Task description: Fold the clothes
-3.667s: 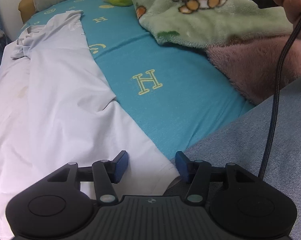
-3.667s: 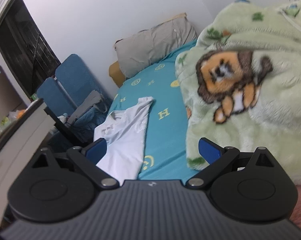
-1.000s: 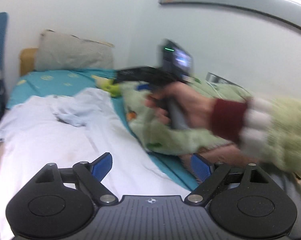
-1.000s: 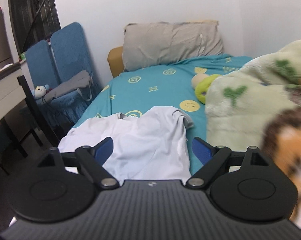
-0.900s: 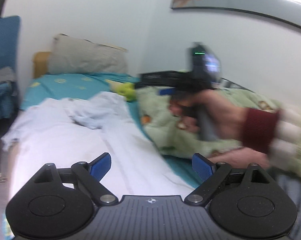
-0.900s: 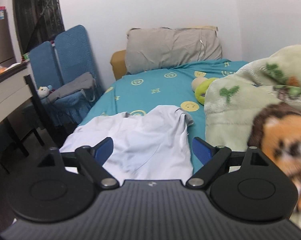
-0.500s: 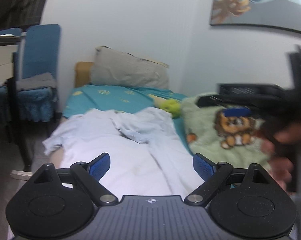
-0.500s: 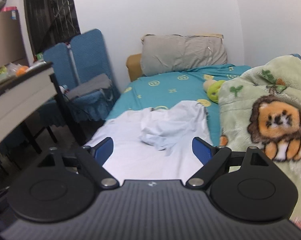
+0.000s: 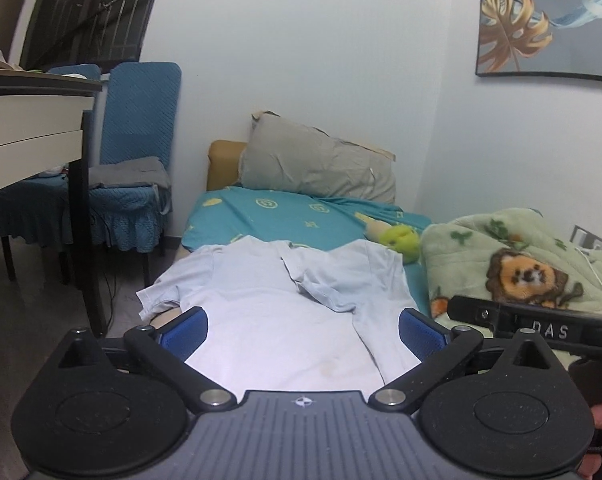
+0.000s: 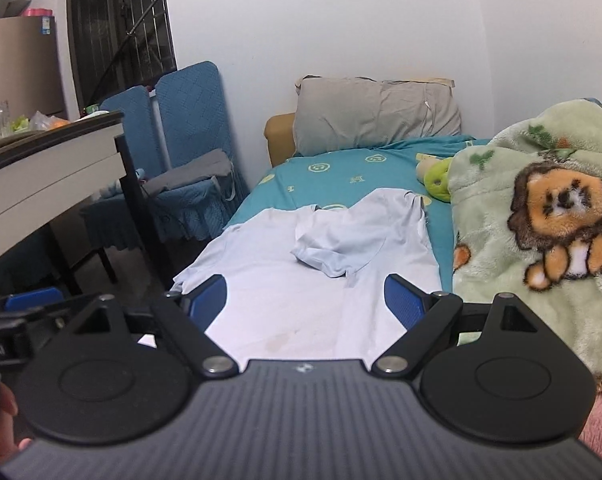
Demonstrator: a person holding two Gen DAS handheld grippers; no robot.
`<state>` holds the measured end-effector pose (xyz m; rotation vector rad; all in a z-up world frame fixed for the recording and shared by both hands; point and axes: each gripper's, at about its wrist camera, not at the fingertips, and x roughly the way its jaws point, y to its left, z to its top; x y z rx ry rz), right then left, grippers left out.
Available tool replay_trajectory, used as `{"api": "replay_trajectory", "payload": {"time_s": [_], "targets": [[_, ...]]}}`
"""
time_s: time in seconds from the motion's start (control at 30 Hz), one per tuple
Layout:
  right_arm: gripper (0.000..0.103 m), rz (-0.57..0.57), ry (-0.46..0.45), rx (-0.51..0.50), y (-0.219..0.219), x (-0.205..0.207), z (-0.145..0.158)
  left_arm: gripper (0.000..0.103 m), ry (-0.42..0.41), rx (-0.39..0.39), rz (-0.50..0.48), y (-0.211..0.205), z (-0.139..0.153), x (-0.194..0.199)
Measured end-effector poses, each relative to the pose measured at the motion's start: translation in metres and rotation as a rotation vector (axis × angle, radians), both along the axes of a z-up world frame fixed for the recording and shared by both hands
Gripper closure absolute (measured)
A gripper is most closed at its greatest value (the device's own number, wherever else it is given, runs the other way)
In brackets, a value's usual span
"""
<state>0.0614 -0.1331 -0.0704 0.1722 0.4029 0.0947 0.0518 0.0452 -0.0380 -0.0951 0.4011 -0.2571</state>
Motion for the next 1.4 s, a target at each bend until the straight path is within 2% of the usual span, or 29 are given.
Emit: {"api": "replay_trajectory", "payload": {"time_s": [0.23, 0.5, 0.9, 1.1, 1.4], "targets": [[0.016, -0.002, -0.019, -0.012, -0.001, -0.002, 0.001, 0.000, 0.051, 0.048, 0.024, -0.007, -0.011, 0.013], [0.016, -0.007, -0.014, 0.000, -0.002, -0.003, 0.001, 0.000, 0.076, 0.041, 0.055, -0.001, -0.014, 0.017], [0.016, -0.009, -0.012, 0.008, -0.003, -0.005, 0.001, 0.000, 0.105, 0.001, 0.092, 0.008, -0.016, 0.020], [0.016, -0.005, -0.011, 0.011, -0.003, -0.004, 0.000, 0.000, 0.111, 0.007, 0.100, 0.007, -0.018, 0.020], [0.016, -0.007, -0.001, 0.033, -0.007, -0.001, -0.001, 0.000, 0.183, -0.051, 0.156, 0.019, -0.027, 0.036]]}}
